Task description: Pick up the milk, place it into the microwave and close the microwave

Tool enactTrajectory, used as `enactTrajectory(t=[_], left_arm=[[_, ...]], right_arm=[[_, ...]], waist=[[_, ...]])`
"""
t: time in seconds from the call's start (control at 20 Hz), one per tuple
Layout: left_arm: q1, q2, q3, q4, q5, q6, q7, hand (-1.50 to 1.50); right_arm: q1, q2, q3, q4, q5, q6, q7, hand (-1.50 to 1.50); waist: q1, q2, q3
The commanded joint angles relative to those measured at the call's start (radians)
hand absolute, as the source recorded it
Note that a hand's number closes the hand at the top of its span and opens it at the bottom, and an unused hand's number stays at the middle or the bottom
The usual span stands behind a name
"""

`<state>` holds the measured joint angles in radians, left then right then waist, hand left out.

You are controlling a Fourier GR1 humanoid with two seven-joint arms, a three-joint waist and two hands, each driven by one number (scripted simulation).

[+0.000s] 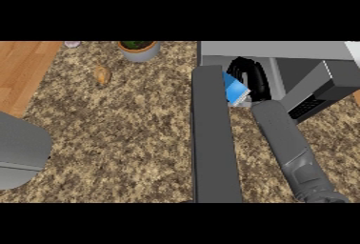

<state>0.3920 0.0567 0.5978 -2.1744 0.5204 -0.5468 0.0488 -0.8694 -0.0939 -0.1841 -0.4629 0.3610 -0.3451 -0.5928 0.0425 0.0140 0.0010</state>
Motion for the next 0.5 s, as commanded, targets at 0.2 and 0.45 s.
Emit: enactTrajectory(t=[0.2, 0.45], left_arm=[[-0.030, 0.009, -0.013, 0.035, 0.006, -0.029, -0.013, -1.50], [-0.049, 0.001, -0.036, 0.038, -0.024, -0.022, -0.007, -1.50]], right_arm=[[-0.128, -0.042, -0.069, 0.202, 0.007, -0.130, -0.034, 1.50], [-0.165, -0.092, -0.079, 0.220, 0.035, -0.283, -0.038, 1.50]], waist=[[0.044, 0.019, 0.001], [0.066, 0.031, 0.002]])
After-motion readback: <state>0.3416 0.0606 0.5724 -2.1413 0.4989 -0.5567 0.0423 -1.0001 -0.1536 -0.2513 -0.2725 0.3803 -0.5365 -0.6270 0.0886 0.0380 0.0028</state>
